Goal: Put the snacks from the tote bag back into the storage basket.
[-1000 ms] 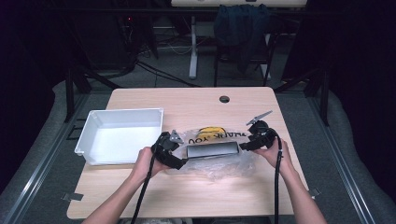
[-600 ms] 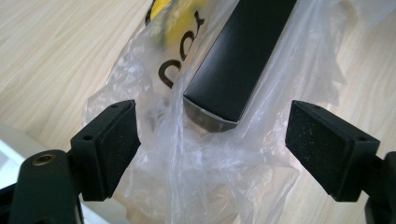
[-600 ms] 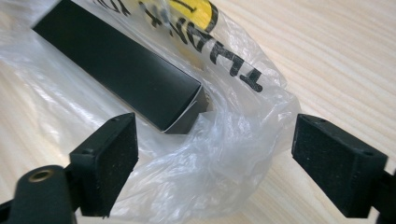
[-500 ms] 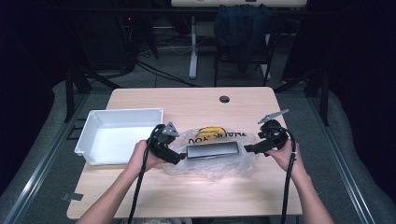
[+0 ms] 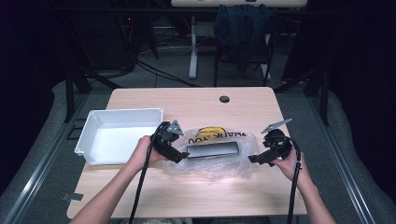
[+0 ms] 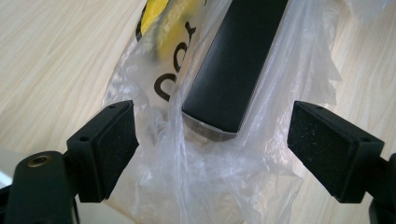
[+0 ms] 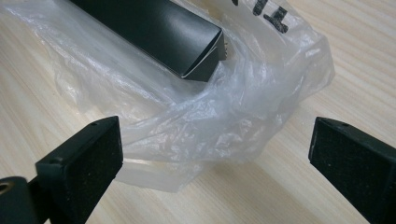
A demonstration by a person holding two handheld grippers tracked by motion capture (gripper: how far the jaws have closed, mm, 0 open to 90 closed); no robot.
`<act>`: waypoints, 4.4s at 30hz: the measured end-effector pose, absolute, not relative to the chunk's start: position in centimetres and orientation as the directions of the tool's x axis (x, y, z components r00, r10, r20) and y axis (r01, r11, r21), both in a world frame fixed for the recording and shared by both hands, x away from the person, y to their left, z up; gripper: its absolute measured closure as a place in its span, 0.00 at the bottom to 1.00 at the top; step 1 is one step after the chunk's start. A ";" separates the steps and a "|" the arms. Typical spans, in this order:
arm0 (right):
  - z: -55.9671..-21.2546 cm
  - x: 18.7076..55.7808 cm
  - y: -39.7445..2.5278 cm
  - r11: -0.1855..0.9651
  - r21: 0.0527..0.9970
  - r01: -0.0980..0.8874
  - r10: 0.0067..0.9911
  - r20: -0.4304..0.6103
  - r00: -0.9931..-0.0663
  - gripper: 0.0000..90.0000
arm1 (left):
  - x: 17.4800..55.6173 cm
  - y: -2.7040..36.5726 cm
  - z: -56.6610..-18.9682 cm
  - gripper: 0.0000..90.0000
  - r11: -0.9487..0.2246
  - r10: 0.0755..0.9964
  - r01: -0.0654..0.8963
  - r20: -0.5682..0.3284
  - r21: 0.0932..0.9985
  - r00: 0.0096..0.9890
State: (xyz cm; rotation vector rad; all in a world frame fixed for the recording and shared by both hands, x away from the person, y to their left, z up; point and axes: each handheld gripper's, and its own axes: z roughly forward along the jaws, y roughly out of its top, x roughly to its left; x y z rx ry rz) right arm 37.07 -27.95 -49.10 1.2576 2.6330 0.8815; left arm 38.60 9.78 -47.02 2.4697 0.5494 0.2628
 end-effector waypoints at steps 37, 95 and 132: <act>-50.5 37.3 -28.6 0.528 0.509 0.680 0.733 0.131 -0.668 0.08 | 42.3 3.7 -49.5 0.47 -0.892 0.215 0.189 0.017 0.411 0.976; -50.4 37.2 -28.7 0.525 0.518 0.675 0.735 0.126 -0.667 0.08 | 42.4 3.2 -47.8 0.48 -0.945 0.108 0.076 0.084 0.319 0.991; -50.3 37.3 -28.9 0.529 0.529 0.664 0.732 0.111 -0.672 0.08 | 41.9 7.8 -40.7 0.48 -0.938 0.044 -0.012 0.153 0.346 0.987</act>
